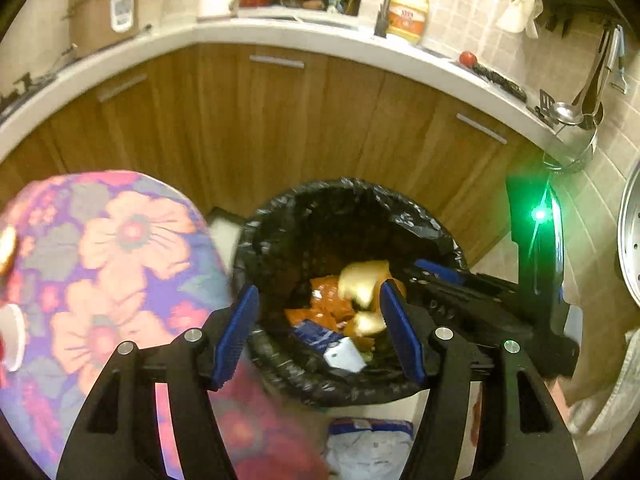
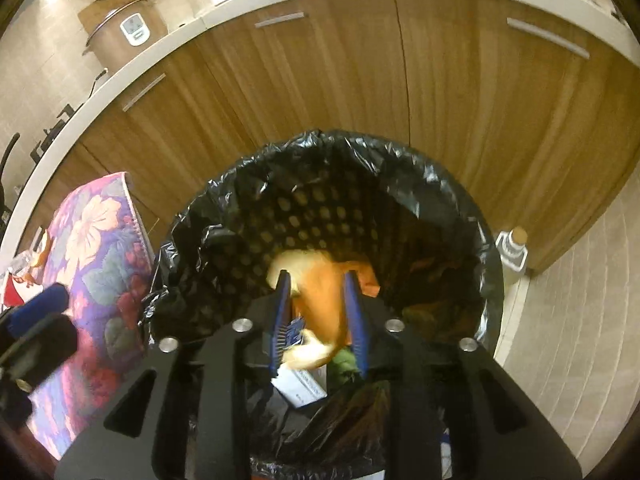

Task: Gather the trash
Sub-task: 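Open both tools to drop the carton and peel into the bin, then move both tools back toward the clear bottle and red paper cup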

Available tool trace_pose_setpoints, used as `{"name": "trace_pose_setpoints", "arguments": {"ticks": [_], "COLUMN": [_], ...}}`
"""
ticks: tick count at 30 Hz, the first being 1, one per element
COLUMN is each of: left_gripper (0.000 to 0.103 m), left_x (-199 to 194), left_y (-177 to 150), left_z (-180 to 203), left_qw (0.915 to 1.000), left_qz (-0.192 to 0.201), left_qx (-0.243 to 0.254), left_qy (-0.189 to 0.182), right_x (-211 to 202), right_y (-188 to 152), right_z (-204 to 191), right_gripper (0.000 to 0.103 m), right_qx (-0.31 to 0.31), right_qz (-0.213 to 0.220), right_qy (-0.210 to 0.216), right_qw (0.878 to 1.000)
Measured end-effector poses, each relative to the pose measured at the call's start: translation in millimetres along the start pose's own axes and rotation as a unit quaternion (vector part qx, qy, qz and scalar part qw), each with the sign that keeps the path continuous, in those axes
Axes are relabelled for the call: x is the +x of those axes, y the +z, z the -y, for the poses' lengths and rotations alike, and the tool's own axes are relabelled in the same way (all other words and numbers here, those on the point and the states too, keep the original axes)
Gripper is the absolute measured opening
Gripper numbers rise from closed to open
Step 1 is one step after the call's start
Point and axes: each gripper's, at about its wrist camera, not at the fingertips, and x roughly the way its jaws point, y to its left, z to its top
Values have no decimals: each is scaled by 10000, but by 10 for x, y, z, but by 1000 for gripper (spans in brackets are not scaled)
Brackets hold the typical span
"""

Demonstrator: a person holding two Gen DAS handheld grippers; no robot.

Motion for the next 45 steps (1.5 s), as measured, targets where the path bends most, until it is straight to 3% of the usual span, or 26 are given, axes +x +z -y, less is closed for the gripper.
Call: {"name": "trace_pose_setpoints", "arguments": {"ticks": [1, 3, 9, 13, 21, 28, 36, 40, 45], "left_gripper": [63, 65, 67, 70, 72, 73, 84, 84, 84], "left_x": [-54, -216, -587, -833, -1412, -1961, -2603, -2719, -2471], "left_y": [-9, -50, -112, -170, -474, -851, -1174, -1253, -1333], "left_z": [-21, -82, -229, -398, -1055, -1910, -2954, -3496, -4100], "left_qw": [10000, 9998, 9980, 9952, 9859, 9685, 9464, 9396, 9375], "left_qz": [42, 184, 607, 897, 1347, 1638, 1724, 1625, 1421], "left_qx": [2, -14, -135, -355, -923, -1586, -1600, -1950, -2589], "left_qy": [-7, -25, -68, -134, 362, 997, 2214, 2297, 1840], "right_x": [-38, -134, -504, -822, -1225, -1112, -781, -534, -302], "right_y": [-6, -14, -31, -58, -187, -452, -683, -768, -866], "right_z": [5, -16, -261, -624, -1579, -2492, -3157, -3469, -3724], "right_gripper": [43, 49, 49, 49, 48, 49, 49, 49, 49], "right_qx": [33, -12, -274, -696, -1575, -2376, -2639, -2658, -2764], "right_qz": [38, 174, 608, 979, 1464, 1379, 1013, 978, 949], "right_qy": [49, 24, 48, 141, 700, 1043, 1422, 1381, 1360], "right_qw": [10000, 9998, 9978, 9927, 9741, 9559, 9486, 9491, 9466]}}
